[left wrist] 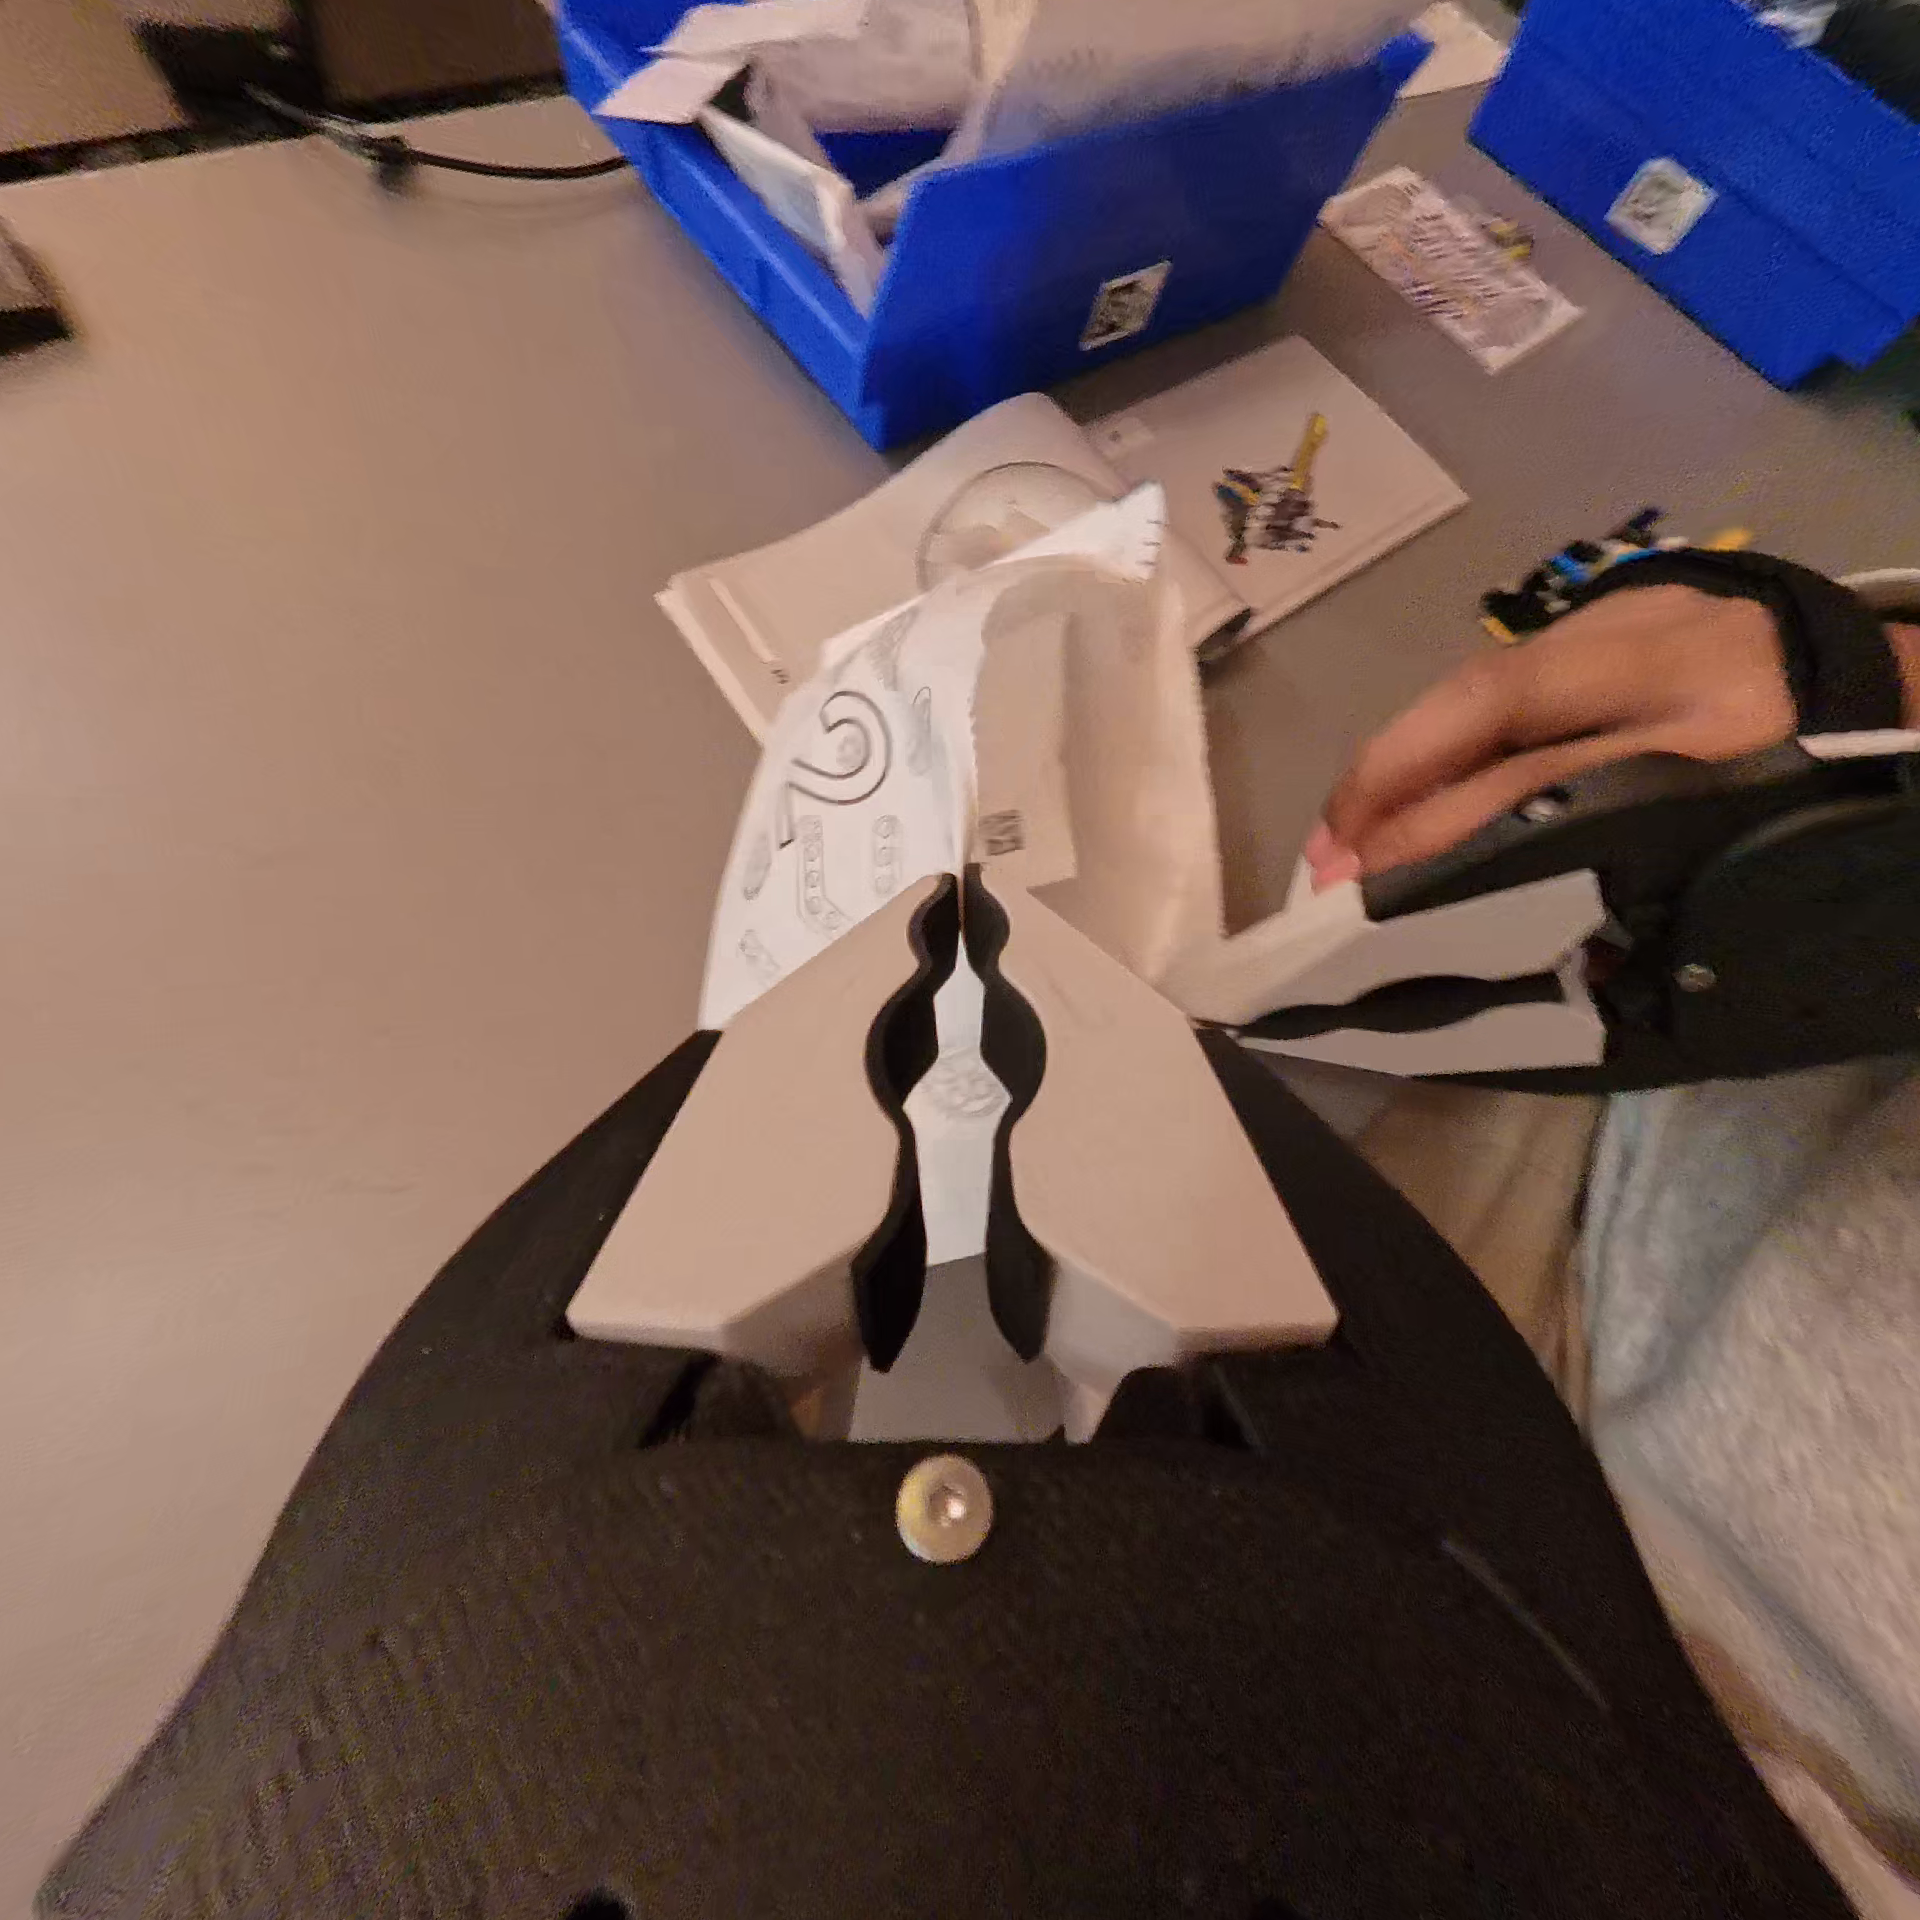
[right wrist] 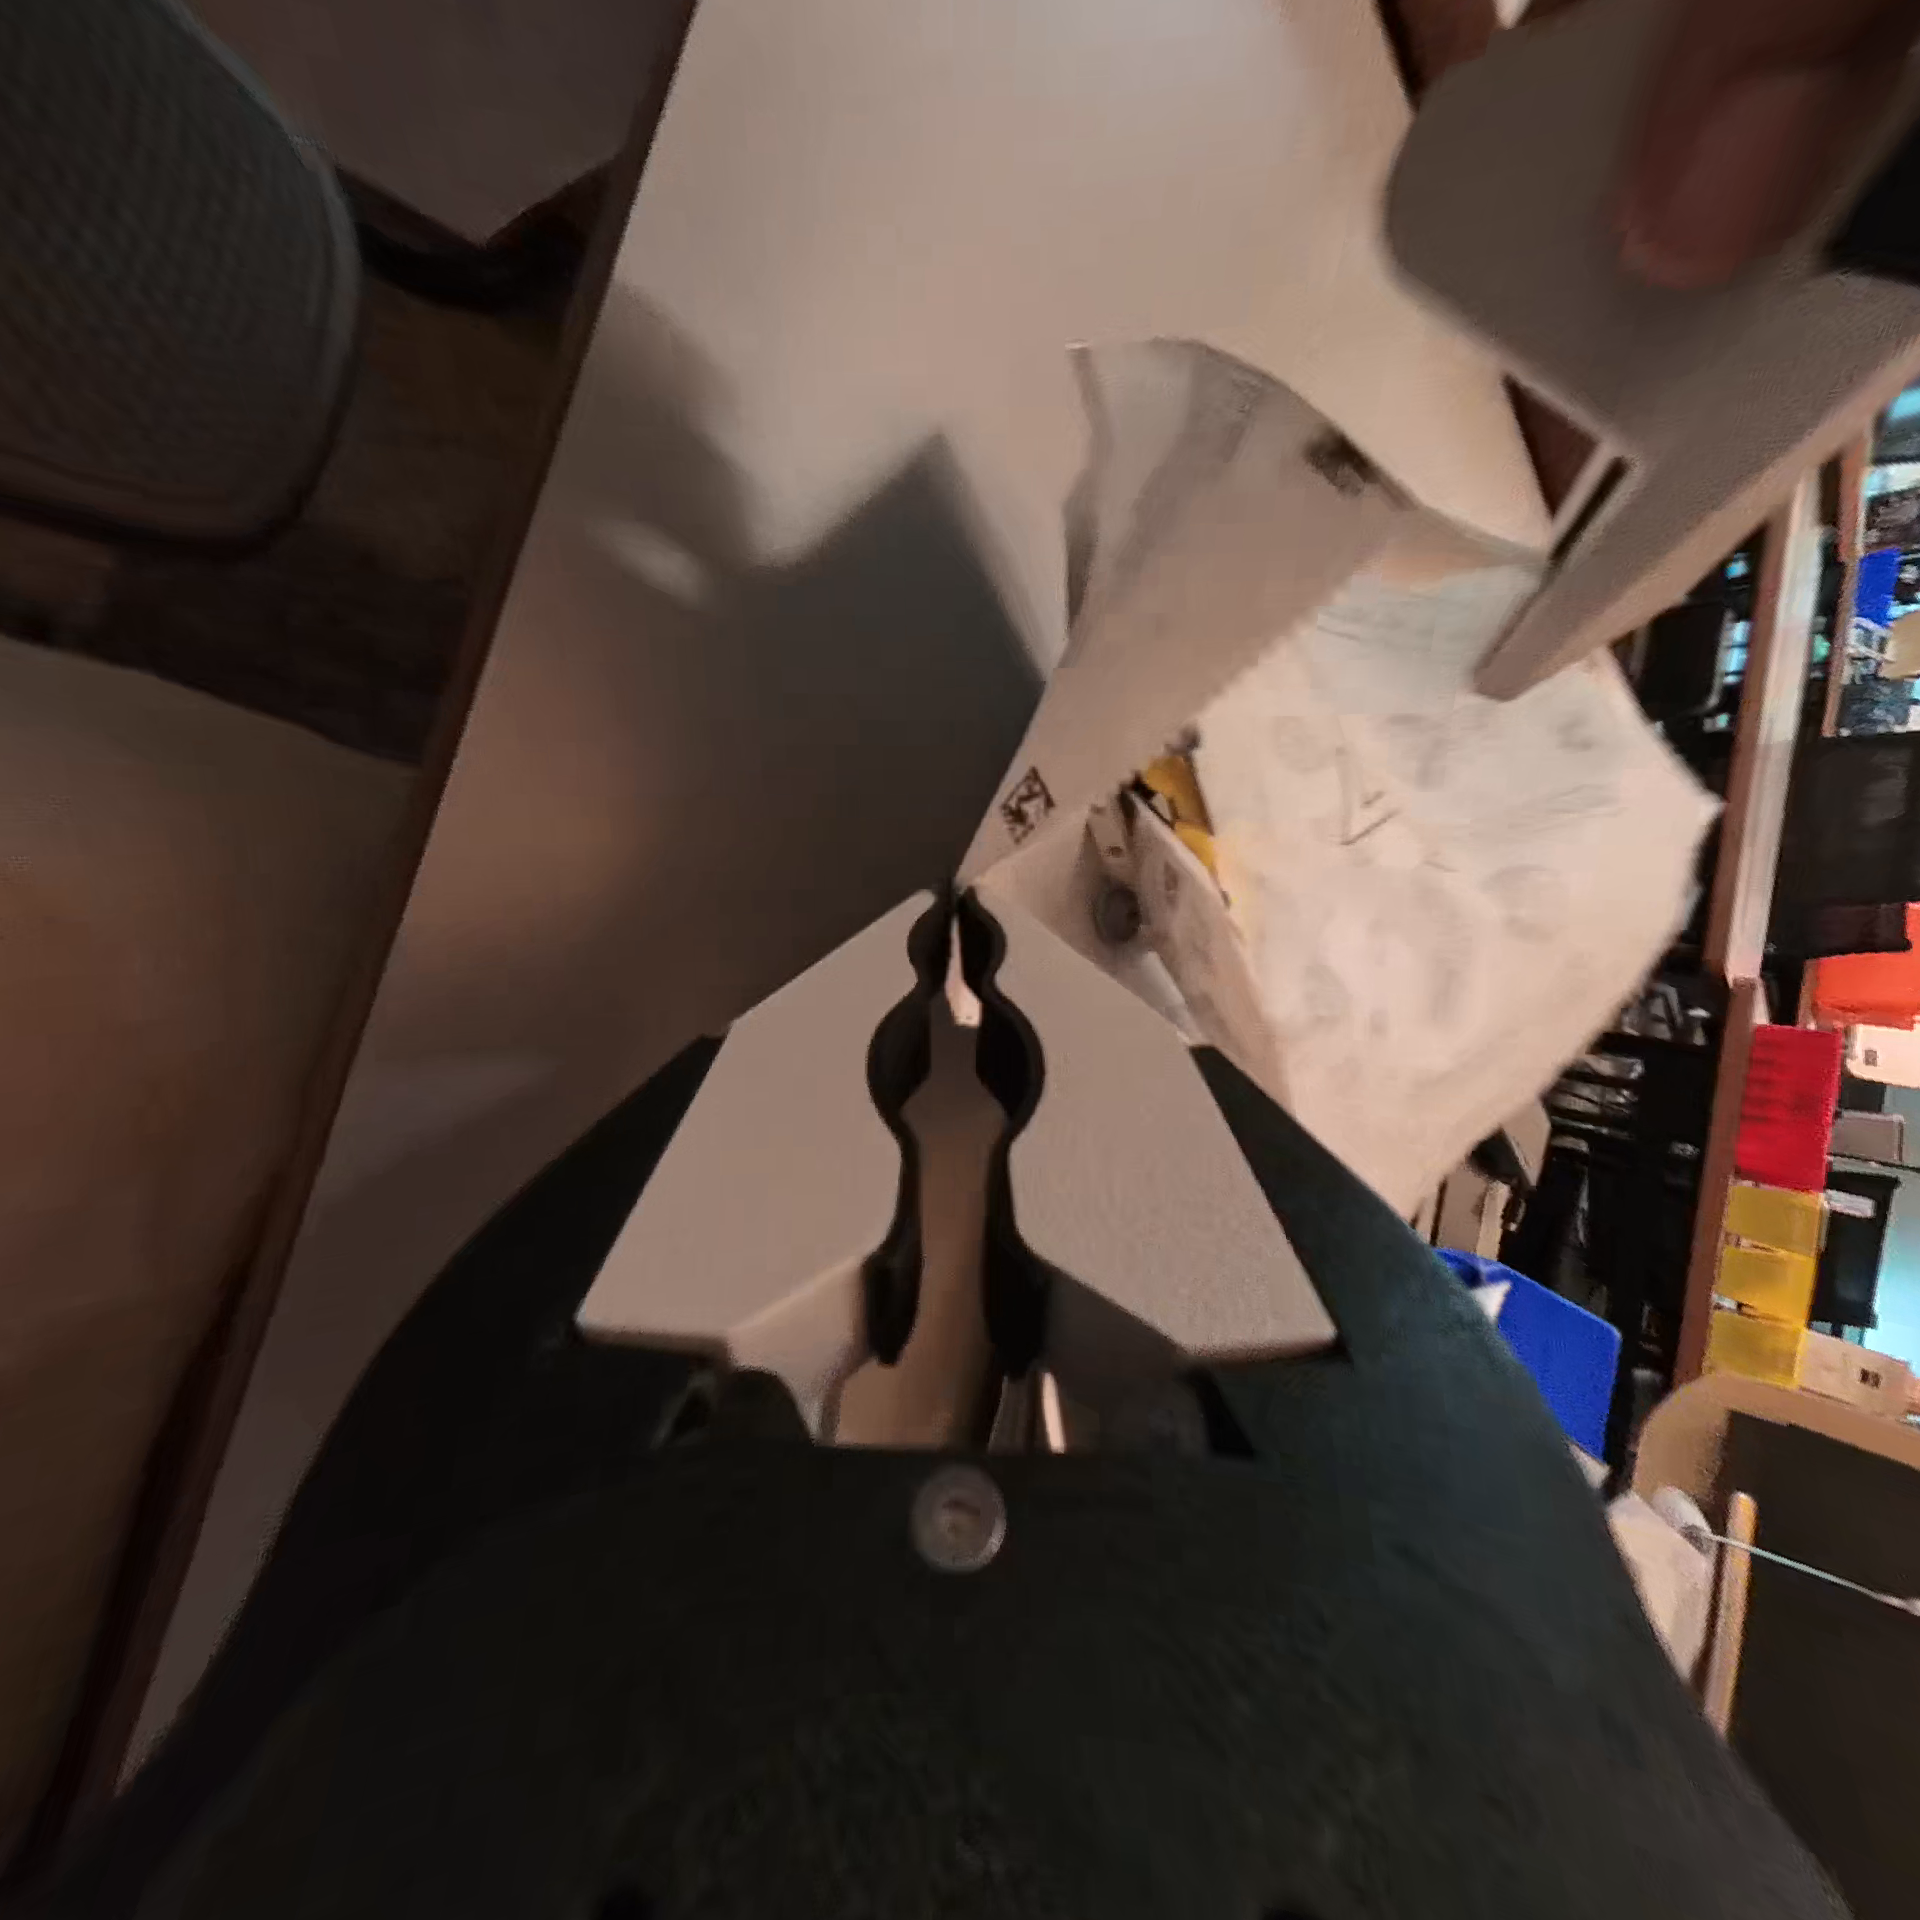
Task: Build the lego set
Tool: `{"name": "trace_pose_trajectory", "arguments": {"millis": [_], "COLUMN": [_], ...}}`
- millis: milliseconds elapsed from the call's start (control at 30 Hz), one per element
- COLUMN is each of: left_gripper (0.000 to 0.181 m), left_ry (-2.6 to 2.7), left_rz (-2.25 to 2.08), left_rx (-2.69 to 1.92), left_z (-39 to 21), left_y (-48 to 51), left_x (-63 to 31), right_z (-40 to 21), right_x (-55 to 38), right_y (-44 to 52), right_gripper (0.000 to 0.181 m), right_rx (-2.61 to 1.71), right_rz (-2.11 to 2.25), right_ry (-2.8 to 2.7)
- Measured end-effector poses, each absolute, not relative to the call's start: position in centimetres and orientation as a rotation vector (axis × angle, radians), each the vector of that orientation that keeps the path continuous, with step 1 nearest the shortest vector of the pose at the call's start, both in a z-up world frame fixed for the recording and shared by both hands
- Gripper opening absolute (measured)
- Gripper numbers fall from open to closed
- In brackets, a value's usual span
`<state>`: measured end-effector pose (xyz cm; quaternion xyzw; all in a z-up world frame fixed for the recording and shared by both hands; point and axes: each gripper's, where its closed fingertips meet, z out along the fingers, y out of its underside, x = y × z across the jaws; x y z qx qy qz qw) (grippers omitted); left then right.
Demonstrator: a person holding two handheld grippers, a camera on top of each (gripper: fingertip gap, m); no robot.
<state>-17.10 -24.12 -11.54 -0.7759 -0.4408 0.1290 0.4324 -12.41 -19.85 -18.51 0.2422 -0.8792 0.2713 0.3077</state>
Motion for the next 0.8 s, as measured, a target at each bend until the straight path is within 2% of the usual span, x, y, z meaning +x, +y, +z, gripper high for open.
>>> {"name": "trace_pose_trajectory", "arguments": {"millis": [267,633,800], "left_gripper": [0.0,0.0,0.009], "left_ry": [-1.219,-1.06,-1.05], "left_rz": [0.443,0.262,0.274], "left_rx": [-1.983,-2.021,-1.977], "left_z": [-12.5,-12.3,-11.7], "left_y": [-26.4,-23.5,-23.7], "left_x": [-17.9,-15.6,-15.6], "right_z": [-19.2,-16.7,-16.4], "right_x": [-12.2,-15.4,-16.6], "right_y": [-19.0,-19.4,-19.5], "right_gripper": [0.0,0.0,0.001], "right_rx": [0.643,0.548,0.467], "right_rz": [0.708,0.77,0.804], "right_ry": [-2.393,-2.131,-2.125]}}
